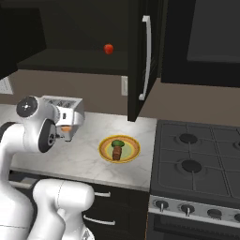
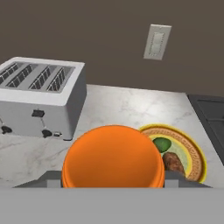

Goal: Pick the avocado and bread from the counter and place them on the plate. Then pick the jam from the cabinet and place it next to the plate. Lastly close the cabinet door.

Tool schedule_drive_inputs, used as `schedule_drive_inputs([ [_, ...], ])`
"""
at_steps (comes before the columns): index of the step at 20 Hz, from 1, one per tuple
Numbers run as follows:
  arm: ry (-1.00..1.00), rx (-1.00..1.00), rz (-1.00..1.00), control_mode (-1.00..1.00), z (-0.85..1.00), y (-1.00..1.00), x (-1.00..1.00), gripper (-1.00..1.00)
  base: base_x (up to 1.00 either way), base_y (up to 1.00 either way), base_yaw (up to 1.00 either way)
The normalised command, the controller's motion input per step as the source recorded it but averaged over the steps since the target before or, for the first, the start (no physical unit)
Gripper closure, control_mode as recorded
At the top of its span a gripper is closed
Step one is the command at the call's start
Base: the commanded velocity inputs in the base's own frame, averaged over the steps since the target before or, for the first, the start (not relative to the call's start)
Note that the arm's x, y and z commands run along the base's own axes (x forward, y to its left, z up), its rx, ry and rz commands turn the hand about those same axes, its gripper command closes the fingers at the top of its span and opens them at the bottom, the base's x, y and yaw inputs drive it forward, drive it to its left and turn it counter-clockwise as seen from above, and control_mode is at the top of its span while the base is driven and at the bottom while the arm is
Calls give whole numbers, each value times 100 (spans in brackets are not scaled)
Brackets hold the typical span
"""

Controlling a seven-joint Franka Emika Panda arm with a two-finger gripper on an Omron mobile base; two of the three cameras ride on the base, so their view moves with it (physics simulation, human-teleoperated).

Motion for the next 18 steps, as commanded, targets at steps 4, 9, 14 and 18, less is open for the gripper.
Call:
schedule_drive_inputs([
  [4,5,0,0,-100,-22,-2,3,100,0,0,0],
  [9,9,0,0,-100,-7,-8,13,100,0,0,0],
  [14,5,0,0,-100,-27,-5,26,100,0,0,0],
  [18,0,0,0,-100,-53,0,27,100,0,0,0],
])
